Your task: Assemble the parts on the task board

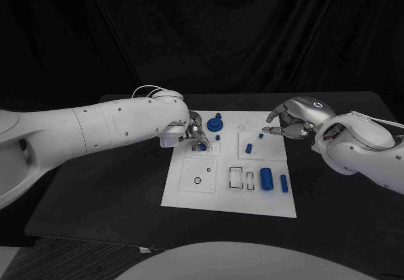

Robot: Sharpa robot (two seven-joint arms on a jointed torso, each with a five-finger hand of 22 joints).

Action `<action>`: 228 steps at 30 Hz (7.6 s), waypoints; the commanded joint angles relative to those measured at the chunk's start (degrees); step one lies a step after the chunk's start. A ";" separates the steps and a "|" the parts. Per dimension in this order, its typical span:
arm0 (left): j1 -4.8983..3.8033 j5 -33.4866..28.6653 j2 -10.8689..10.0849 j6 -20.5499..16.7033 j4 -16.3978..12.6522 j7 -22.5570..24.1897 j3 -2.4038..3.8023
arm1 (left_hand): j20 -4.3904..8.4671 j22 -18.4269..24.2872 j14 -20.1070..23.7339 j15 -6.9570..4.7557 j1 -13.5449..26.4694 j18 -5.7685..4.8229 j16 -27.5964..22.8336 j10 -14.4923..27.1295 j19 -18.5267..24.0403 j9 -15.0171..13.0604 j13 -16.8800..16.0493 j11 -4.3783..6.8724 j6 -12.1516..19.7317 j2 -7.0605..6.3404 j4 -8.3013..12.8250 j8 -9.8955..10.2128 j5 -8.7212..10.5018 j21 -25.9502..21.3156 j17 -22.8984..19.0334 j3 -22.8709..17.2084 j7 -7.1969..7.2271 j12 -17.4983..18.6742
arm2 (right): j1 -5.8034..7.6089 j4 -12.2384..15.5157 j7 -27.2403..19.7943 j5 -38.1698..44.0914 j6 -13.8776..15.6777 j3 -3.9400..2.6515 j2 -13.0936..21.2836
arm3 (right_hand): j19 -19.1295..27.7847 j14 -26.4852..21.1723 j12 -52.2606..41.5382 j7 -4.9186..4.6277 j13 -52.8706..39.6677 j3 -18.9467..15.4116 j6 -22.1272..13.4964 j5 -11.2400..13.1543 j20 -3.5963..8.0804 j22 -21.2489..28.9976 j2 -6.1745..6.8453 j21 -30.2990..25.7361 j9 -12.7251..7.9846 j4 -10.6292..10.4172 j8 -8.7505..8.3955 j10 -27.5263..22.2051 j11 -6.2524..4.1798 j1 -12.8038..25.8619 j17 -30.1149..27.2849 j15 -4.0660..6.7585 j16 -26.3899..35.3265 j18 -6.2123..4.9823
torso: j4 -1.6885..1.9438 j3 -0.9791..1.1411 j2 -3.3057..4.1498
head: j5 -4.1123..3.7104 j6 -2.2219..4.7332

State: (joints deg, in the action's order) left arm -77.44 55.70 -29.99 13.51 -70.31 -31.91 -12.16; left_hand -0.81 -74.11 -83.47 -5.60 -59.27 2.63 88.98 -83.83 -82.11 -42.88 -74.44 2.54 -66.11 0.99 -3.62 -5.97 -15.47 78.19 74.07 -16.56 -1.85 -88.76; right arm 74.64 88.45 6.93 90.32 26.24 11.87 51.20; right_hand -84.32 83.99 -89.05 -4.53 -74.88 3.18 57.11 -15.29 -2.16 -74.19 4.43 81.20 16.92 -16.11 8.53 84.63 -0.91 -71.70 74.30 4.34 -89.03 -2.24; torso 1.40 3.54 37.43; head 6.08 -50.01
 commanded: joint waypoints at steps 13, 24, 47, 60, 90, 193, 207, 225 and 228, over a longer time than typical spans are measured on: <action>0.16 -0.20 0.29 -1.17 0.40 1.17 0.03 | 0.13 -4.62 -6.45 -0.23 0.18 1.02 0.82 -6.17 0.41 -0.48 -15.56 0.30 0.19 0.40 0.51 0.64 0.79 -0.67 15.66 -3.91 0.33 -1.24 | -0.16 -0.07 1.17 0.35 -0.18 -0.05 0.05 | -1.25 5.81 -0.95 -0.17 -15.12 1.86 -0.17 -0.69 -0.19 -12.67 -0.52 -0.53 0.05 0.15 -0.47 5.37 0.41 -0.86 14.75 -0.30 -0.53 -0.13 | -0.01 -0.02 0.02 | -0.05 0.01; 0.16 -0.20 0.20 -0.58 0.50 0.91 0.03 | 0.13 -4.56 -6.45 -0.23 0.13 1.04 0.80 -6.17 0.45 -0.47 -15.56 0.29 0.32 0.27 0.58 0.72 0.79 -0.77 15.63 -3.87 0.29 -1.24 | -0.33 -0.16 1.15 0.35 -0.32 -0.05 -0.07 | -1.25 5.81 -0.95 -0.17 -15.12 1.86 -0.17 -0.69 -0.19 -12.67 -0.52 -0.53 0.05 0.15 -0.47 5.37 0.41 -0.86 14.75 -0.30 -0.53 -0.13 | -0.01 -0.01 0.01 | 0.15 0.01; 0.19 -0.20 0.16 0.29 0.52 0.76 0.03 | -0.17 -4.20 -6.36 0.11 3.27 1.18 0.52 -6.17 0.52 -0.10 -15.56 -0.14 0.64 -0.75 -3.02 1.48 8.18 -1.89 15.27 0.81 -0.21 -1.24 | -0.41 -0.17 1.13 0.35 -0.42 -0.05 -0.01 | -1.24 5.81 -0.95 -0.21 -15.12 1.88 -0.27 -0.73 -0.19 -12.65 -0.59 -0.57 -0.01 0.19 -0.57 5.37 0.44 -1.01 14.77 -0.32 -0.54 -0.14 | -0.01 -0.01 0.00 | 0.12 0.01; 0.21 -0.20 0.10 0.45 0.56 0.83 0.03 | -0.27 -4.03 -6.31 0.18 4.40 1.26 0.37 -6.17 0.60 0.03 -15.56 -0.23 0.66 -0.74 -4.74 1.65 10.30 -2.40 15.09 3.04 -0.29 -1.24 | -0.41 -0.20 1.14 0.35 -0.45 -0.05 -0.03 | -1.24 5.81 -0.95 -0.21 -15.12 1.88 -0.27 -0.73 -0.19 -12.65 -0.59 -0.57 -0.01 0.19 -0.57 5.37 0.44 -1.01 14.77 -0.32 -0.54 -0.14 | -0.01 -0.01 -0.01 | 0.17 0.01; -2.58 -0.19 -5.45 -10.22 -6.36 5.31 0.07 | 0.13 -5.30 -6.53 -0.16 7.77 0.99 1.02 -6.17 -0.51 -2.94 -15.56 0.19 0.71 -2.85 -11.11 -0.20 12.72 -1.73 15.93 12.09 0.18 -1.24 | -0.47 -0.05 1.25 0.35 -0.36 -0.05 0.46 | -1.21 5.80 -0.95 -0.26 -15.12 1.84 -0.29 -0.83 -0.20 -12.63 -0.59 -0.66 -0.06 0.23 -0.64 5.37 0.46 -1.15 14.73 -0.34 -0.52 -0.16 | -0.03 -0.06 -0.03 | -0.03 0.01; -0.82 4.10 1.47 1.18 12.69 7.64 0.05 | -0.21 -9.51 -6.53 0.11 -4.21 0.28 1.02 -6.17 -1.93 -21.16 -15.56 0.13 9.13 1.42 -10.19 -13.83 8.53 0.99 15.93 16.78 0.49 -1.24 | -0.60 3.21 -3.44 0.35 5.06 -0.05 1.45 | -1.77 5.92 -0.95 -0.12 -15.12 2.21 0.60 -5.00 -0.23 -13.00 -1.19 0.42 -0.20 0.26 -0.57 5.37 0.51 -2.12 15.26 -0.38 -0.77 0.11 | -0.01 -0.01 0.00 | -0.45 0.01; -0.54 4.10 2.00 0.68 13.13 7.72 0.05 | -0.21 -9.49 -6.53 0.13 -5.08 0.32 1.02 -6.17 -1.85 -21.35 -15.56 0.10 9.65 1.54 -9.47 -13.65 6.96 0.77 15.93 16.47 0.43 -1.24 | -0.67 3.20 -3.39 0.35 4.74 -0.05 1.47 | -1.77 5.92 -0.95 -0.12 -15.12 2.21 0.60 -5.00 -0.23 -13.00 -1.19 0.42 -0.20 0.26 -0.57 5.37 0.51 -2.12 15.26 -0.38 -0.77 0.11 | -0.01 -0.02 -0.01 | -0.64 0.01; -0.37 4.10 2.35 -0.19 13.28 8.21 0.05 | -0.24 -9.49 -6.53 0.19 -6.69 0.35 1.02 -6.17 -1.80 -21.43 -15.56 0.01 10.73 1.78 -8.14 -13.09 5.57 0.53 15.93 15.64 0.31 -1.24 | -0.76 3.08 -3.23 0.24 4.33 -0.05 1.39 | -1.74 5.91 -0.95 -0.14 -15.12 2.25 0.65 -5.33 -0.24 -12.98 -1.20 0.35 -0.24 0.29 -0.61 5.37 0.52 -2.24 15.20 -0.40 -0.75 0.10 | 0.00 -0.03 -0.03 | -0.67 0.01; -0.35 4.10 2.41 -0.34 13.38 8.27 0.05 | -0.25 -9.55 -6.53 0.18 -7.15 0.34 1.02 -6.17 -1.84 -21.45 -15.56 0.01 10.84 1.94 -7.76 -13.02 5.27 0.55 15.93 15.26 0.32 -1.24 | -0.77 3.05 -3.18 0.24 4.22 -0.05 1.37 | -1.74 5.91 -0.95 -0.14 -15.12 2.25 0.65 -5.33 -0.24 -12.98 -1.20 0.35 -0.24 0.29 -0.61 5.37 0.52 -2.24 15.20 -0.40 -0.75 0.10 | -0.03 -0.03 -0.02 | -0.60 0.01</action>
State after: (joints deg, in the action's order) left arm -77.91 59.70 -27.71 13.65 -56.99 -24.38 -12.16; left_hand -1.02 -74.11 -83.66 -5.41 -65.16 2.62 88.98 -83.81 -83.58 -62.84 -74.44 2.55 -55.58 3.34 -12.16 -18.95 -9.21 79.30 74.07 -0.57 -1.73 -88.76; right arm 74.01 91.52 3.09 90.30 30.72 11.86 52.59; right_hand -84.32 83.99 -89.05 -4.74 -74.88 3.88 57.36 -19.96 -2.16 -74.19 3.01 81.20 16.90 -15.41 8.52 84.63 -0.90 -73.14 74.30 4.33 -89.03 -2.24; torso 1.38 3.53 37.41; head 5.44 -50.00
